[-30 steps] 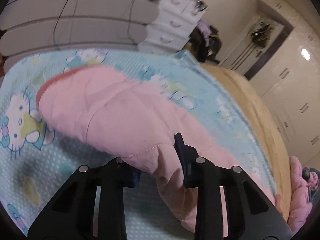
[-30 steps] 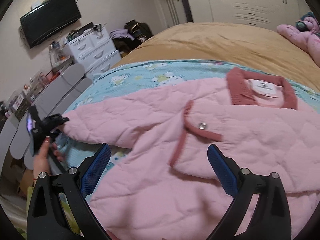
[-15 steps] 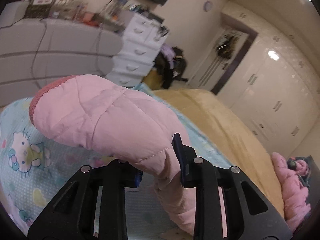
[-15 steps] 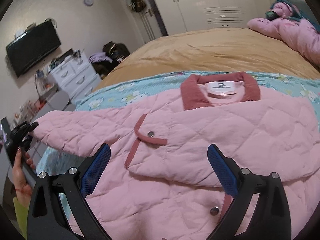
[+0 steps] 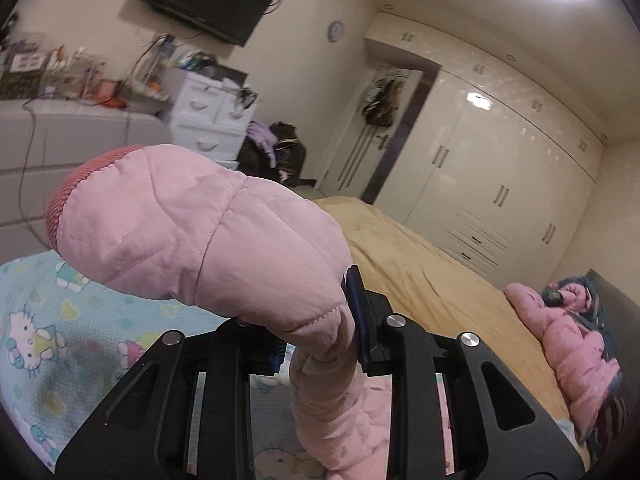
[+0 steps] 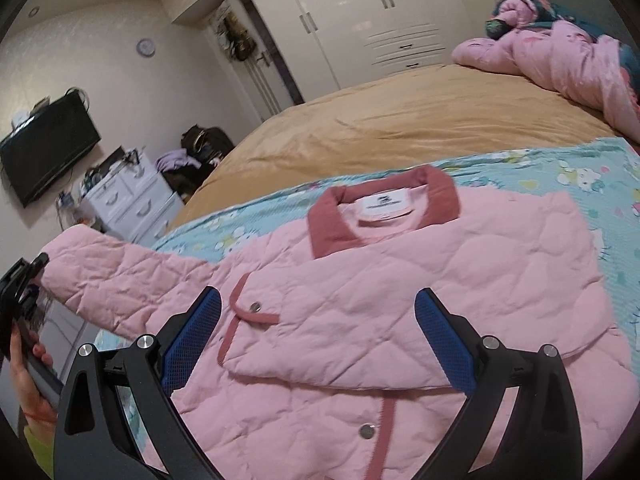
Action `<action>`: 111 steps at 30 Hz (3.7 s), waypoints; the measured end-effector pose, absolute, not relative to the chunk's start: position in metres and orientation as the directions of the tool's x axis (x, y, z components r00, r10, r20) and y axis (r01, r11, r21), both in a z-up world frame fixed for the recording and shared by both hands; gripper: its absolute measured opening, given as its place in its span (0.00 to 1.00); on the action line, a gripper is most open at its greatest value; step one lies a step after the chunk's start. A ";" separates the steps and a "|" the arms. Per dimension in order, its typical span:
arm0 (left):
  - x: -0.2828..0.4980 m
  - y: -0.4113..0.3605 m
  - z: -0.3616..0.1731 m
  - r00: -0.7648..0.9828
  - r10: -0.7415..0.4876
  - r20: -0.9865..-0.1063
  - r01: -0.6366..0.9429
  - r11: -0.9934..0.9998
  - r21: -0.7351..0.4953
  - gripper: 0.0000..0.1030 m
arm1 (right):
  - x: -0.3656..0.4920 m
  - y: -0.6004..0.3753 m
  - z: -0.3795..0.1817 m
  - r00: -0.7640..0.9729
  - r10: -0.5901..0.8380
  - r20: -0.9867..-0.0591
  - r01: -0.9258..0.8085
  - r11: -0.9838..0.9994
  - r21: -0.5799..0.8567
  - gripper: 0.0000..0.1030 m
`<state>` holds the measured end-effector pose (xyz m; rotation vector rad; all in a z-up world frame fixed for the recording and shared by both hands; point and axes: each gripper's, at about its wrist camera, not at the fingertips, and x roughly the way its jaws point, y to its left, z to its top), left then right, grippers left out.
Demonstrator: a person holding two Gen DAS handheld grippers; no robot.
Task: Fold large clothes
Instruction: 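Close the left gripper on the sleeve cuff and lift it, then carry the held sleeve up toward the jacket front with the left gripper, then lay the sleeve across the jacket front and open the left gripper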
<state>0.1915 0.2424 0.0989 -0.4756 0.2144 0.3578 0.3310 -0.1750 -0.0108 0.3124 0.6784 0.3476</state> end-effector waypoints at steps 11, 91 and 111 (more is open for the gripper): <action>0.200 0.184 0.113 0.955 0.181 -0.235 -0.257 0.903 -0.346 0.18 | 0.327 -0.219 -0.003 0.765 0.371 -0.527 -0.138 0.893 0.428 0.94; 0.263 -0.106 -0.013 0.614 -0.432 -0.661 0.552 0.833 -0.032 0.91 | 0.338 -0.380 -0.054 0.737 0.486 -0.470 0.086 0.622 0.779 0.94; 0.301 0.177 -0.001 0.778 -0.104 -0.620 -0.201 0.894 -0.402 0.91 | 0.387 -0.304 -0.072 0.664 0.468 -0.583 -0.011 0.785 0.619 0.14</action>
